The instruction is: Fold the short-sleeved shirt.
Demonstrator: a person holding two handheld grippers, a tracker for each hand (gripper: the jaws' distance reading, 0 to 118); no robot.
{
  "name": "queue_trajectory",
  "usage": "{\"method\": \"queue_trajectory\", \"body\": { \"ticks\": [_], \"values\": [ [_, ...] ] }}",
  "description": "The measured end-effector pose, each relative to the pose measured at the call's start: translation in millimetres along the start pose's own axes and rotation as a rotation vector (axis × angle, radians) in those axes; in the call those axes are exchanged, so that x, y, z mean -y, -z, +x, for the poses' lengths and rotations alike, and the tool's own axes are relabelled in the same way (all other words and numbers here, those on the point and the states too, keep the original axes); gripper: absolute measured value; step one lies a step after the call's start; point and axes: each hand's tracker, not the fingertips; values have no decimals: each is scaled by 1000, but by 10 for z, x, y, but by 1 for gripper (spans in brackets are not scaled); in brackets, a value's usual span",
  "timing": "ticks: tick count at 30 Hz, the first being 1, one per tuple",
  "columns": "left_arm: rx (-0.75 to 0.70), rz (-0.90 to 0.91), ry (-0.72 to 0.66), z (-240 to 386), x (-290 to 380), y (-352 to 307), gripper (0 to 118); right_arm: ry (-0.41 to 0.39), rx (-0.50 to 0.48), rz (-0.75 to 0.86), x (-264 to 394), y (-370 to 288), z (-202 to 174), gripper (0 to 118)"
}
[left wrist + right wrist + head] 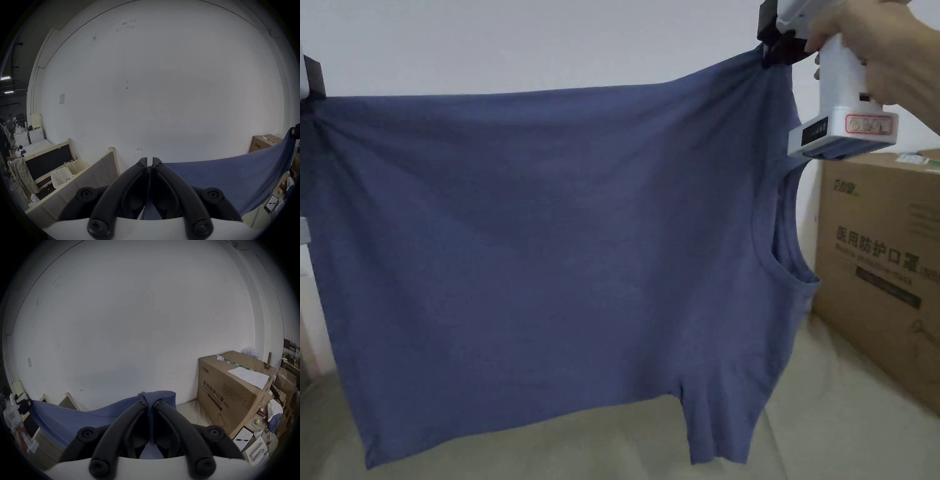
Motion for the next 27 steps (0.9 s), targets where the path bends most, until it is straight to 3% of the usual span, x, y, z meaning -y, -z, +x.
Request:
{"method": "queue_trajectory", "body": {
  "ticks": [7, 13, 19, 21, 27],
  "values": [
    [42, -58, 41, 69, 687, 274, 3, -77, 21, -123, 821, 325, 126, 4],
    [77, -311, 46, 181, 2081, 704, 3, -139, 64, -351, 2190, 856, 343, 4],
    [65, -610, 25, 239, 3837, 895, 3, -72, 78, -595, 3698, 1622, 801, 4],
    [87, -722, 85, 215, 4299, 886, 3, -63, 100, -662, 4232, 1719, 947, 4],
    [95, -771, 8, -30, 4924, 555, 3, 26, 79, -732, 4934, 1431, 1296, 4]
  ]
}}
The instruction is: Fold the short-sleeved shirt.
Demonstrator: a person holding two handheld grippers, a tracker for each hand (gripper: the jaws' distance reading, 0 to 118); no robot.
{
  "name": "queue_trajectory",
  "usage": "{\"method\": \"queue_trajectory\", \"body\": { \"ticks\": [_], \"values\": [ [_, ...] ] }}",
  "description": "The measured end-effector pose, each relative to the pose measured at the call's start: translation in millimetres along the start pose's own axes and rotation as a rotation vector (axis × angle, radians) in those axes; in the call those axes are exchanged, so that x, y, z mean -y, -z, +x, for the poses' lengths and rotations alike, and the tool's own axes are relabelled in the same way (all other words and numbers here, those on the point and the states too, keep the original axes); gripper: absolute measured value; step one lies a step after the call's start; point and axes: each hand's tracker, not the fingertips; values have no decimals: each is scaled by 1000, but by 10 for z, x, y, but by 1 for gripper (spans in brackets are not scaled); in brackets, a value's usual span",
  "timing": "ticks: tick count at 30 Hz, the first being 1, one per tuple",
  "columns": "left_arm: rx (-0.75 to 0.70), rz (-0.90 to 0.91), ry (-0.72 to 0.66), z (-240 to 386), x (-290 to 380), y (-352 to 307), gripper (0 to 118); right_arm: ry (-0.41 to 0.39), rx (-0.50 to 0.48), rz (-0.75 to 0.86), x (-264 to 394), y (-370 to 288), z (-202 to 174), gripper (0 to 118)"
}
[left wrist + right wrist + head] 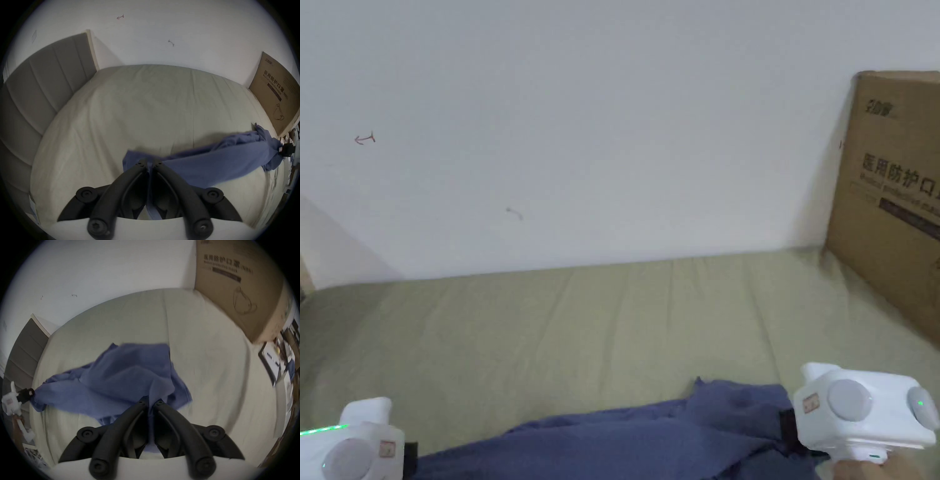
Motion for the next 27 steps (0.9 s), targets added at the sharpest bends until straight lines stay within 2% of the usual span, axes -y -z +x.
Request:
{"method": "queue_trajectory", "body": {
  "ticks": [2, 4, 7, 11, 14, 16, 21, 24, 27],
  "values": [
    [21, 0, -32, -113, 184, -134, 3, 38, -69, 45, 195, -205, 109, 4],
    [37, 5, -43, -229, 377, -324, 3, 31, -74, 74, 387, -434, 202, 4],
    [54, 17, -62, -330, 757, -702, 3, 71, -102, 66, 769, -780, 293, 4],
    [34, 17, 4, -446, 1320, -1333, 3, 15, -109, 96, 1377, -1202, 341, 4],
    [16, 39, -10, -629, 1741, -1714, 3, 53, -145, 93, 1858, -1467, 445, 4],
    [43, 30, -62, -727, 2009, -1915, 3, 66, -144, 76, 2200, -1601, 505, 4],
    [34, 28, -20, -847, 2564, -2262, 3, 27, -126, 54, 3032, -1946, 562, 4],
    [40, 31, -35, -890, 2868, -2466, 3, 60, -139, 32, 3426, -2075, 656, 4],
    [43, 36, -41, -956, 3134, -2633, 3, 46, -136, 27, 3710, -2204, 705, 4]
  ]
}}
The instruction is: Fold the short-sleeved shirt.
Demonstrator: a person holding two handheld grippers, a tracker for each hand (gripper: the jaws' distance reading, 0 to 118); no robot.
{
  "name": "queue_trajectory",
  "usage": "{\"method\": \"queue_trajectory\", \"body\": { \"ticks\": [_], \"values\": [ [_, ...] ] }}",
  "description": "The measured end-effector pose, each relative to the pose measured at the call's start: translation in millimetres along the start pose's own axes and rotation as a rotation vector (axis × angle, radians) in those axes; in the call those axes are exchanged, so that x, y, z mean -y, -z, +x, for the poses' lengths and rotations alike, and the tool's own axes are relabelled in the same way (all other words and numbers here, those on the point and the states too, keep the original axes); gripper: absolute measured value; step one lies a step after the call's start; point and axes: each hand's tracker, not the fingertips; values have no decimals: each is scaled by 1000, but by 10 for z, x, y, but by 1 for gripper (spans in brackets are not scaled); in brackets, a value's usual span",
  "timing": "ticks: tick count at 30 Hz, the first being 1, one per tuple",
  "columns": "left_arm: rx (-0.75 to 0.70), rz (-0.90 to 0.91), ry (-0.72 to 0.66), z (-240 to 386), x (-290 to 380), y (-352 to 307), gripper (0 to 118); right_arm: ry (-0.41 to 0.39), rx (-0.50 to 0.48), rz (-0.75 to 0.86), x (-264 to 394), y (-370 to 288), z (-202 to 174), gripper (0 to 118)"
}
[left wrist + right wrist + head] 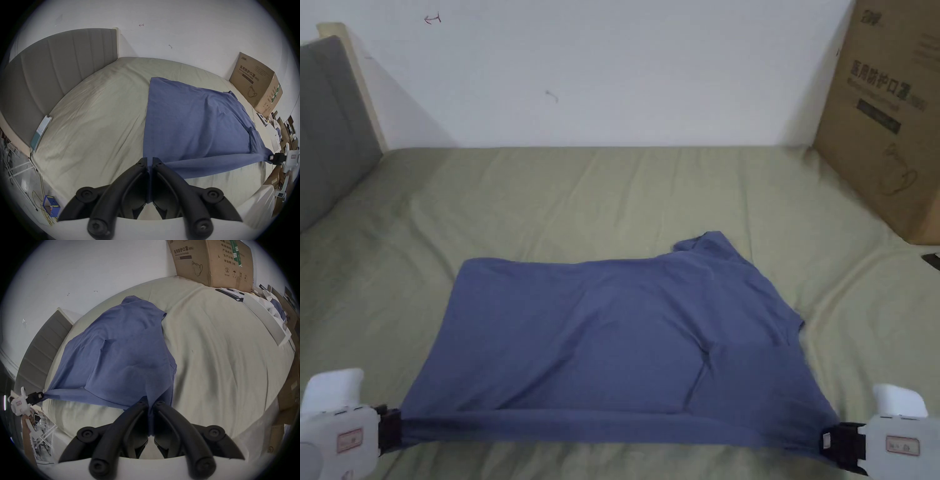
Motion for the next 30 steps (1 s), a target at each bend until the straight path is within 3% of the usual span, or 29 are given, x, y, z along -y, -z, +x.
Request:
{"method": "queue_trajectory", "body": {
  "ticks": [8, 9, 10, 11, 12, 13, 14, 18, 20, 22, 24, 25, 30],
  "values": [
    [-17, -9, 1, 75, 563, -278, 3, -10, -14, -4, 419, -67, 90, 4],
    [-18, -15, -21, 60, 581, -261, 5, -9, -11, 8, 431, -68, 76, 5],
    [-1, -31, -54, 52, 580, -245, 9, -11, -9, 12, 418, -155, -22, 14],
    [0, -37, -81, 56, 581, -256, 22, -24, 19, 9, 409, -177, -64, 32],
    [9, -30, -77, 56, 580, -297, 61, -39, 32, 7, 401, -203, -95, 69],
    [26, -20, -80, 57, 577, -325, 94, -60, 27, 10, 399, -241, -117, 94],
    [35, 0, -84, 72, 573, -392, 117, -78, 31, 33, 354, -243, -46, 101],
    [76, 53, -81, 85, 448, -668, 115, -142, 29, 121, 289, -499, -105, 99],
    [108, 64, -66, 93, 450, -802, 106, -170, 8, 158, 292, -645, -187, 87],
    [120, 110, -38, 84, 512, -906, 57, -194, -34, 204, 307, -748, -246, 44],
    [104, 104, -31, 101, 540, -907, 8, -166, -63, 212, 336, -778, -318, 11],
    [89, 93, -15, 83, 565, -890, 0, -154, -76, 211, 350, -757, -340, 3],
    [90, 40, -2, 44, 654, -746, 0, -78, -98, 164, 387, -418, -337, 0]
  ]
}}
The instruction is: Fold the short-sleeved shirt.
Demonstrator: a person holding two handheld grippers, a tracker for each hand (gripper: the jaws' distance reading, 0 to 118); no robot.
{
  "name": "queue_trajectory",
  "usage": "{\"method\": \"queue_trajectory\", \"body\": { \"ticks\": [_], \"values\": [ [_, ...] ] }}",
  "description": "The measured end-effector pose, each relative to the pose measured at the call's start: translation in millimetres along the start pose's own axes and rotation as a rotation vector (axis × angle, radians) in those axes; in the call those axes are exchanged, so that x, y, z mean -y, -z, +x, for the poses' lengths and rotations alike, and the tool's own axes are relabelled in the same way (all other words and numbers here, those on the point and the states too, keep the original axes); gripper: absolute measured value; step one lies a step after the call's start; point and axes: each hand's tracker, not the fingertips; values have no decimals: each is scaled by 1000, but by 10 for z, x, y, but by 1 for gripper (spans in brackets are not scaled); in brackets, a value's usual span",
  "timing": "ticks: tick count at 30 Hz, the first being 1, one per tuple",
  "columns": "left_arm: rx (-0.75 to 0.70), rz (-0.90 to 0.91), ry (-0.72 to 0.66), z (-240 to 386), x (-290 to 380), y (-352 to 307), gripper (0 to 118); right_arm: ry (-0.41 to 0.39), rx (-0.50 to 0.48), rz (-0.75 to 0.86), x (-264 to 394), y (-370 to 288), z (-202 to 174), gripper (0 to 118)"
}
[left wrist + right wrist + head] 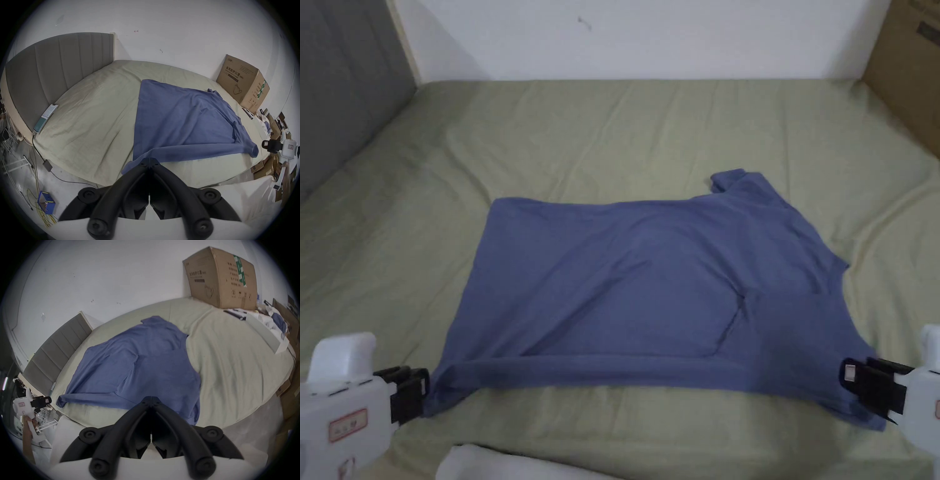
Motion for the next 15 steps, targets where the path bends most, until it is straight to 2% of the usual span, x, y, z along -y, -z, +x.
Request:
{"method": "queue_trajectory", "body": {
  "ticks": [1, 2, 3, 4, 5, 6, 9, 10, 11, 12, 13, 14, 15],
  "values": [
    [-12, -2, -2, 0, -2, 18, 2, 3, 0, -8, 10, 38, 5, 0],
    [-29, 12, 7, -9, -1, 43, 18, -1, -6, -15, 16, 68, 15, 0],
    [-75, 57, 11, -123, 24, 92, 59, -8, -5, -21, 13, 86, 22, 0],
    [-76, 62, 3, -168, 30, 130, 93, -18, -2, -28, 8, 97, 35, 0],
    [-71, 50, -1, -214, 18, 192, 111, -30, 2, -35, -2, 108, 56, 0],
    [-64, 14, -27, -251, 21, 255, 113, -34, 5, -36, -12, 116, 87, 0],
    [32, -36, -77, -62, 76, 389, 112, -21, 12, -44, -35, 81, 227, 0],
    [14, -48, -80, -36, 85, 463, 112, -13, 9, -47, -43, 75, 294, 0],
    [-18, -90, -81, -120, 70, 592, 110, -8, 12, -53, -51, 72, 351, 0],
    [-44, -113, -74, -137, 51, 659, 101, -16, 28, -60, -48, 52, 396, 0],
    [-42, -114, -72, -130, 41, 695, 76, -34, 42, -71, -42, 47, 440, 0],
    [-70, -105, -79, -122, 36, 727, 31, -53, 70, -87, -31, 42, 483, 0],
    [-109, -97, -86, 71, 82, 646, 7, -62, 77, -92, -20, 32, 523, 0]
  ]
}}
